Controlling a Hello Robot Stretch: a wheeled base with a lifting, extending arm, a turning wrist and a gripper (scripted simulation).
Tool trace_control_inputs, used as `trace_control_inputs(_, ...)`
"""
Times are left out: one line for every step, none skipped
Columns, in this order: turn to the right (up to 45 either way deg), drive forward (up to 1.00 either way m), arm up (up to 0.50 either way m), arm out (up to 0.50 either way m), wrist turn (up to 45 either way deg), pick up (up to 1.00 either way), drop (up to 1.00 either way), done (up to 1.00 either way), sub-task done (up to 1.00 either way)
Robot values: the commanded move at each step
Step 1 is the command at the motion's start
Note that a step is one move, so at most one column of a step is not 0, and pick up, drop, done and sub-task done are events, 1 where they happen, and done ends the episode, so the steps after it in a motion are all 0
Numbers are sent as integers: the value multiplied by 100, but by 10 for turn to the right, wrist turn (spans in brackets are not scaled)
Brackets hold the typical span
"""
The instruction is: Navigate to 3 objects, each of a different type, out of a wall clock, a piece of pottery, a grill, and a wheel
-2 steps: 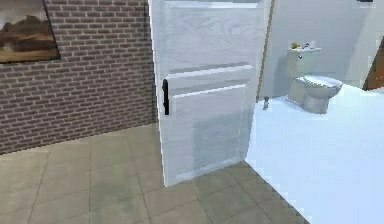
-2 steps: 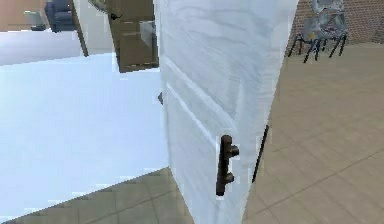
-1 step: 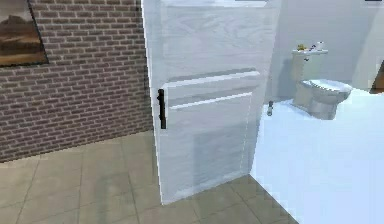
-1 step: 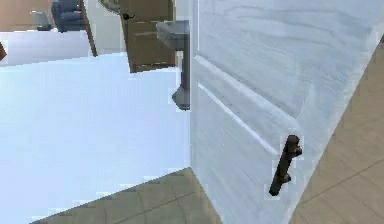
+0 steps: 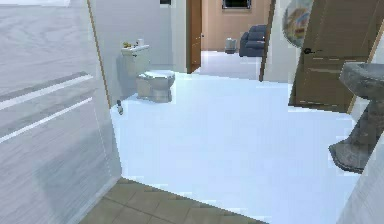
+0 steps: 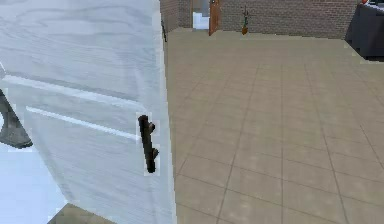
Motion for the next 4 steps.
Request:
trace_control_inputs(180,0,0,0,0,0,0,0,0)
trace_control_inputs(0,100,0,0,0,0,0,0,0)
trace_control_inputs(0,100,0,0,0,0,0,0,0)
trace_control_inputs(30,0,0,0,0,0,0,0,0)
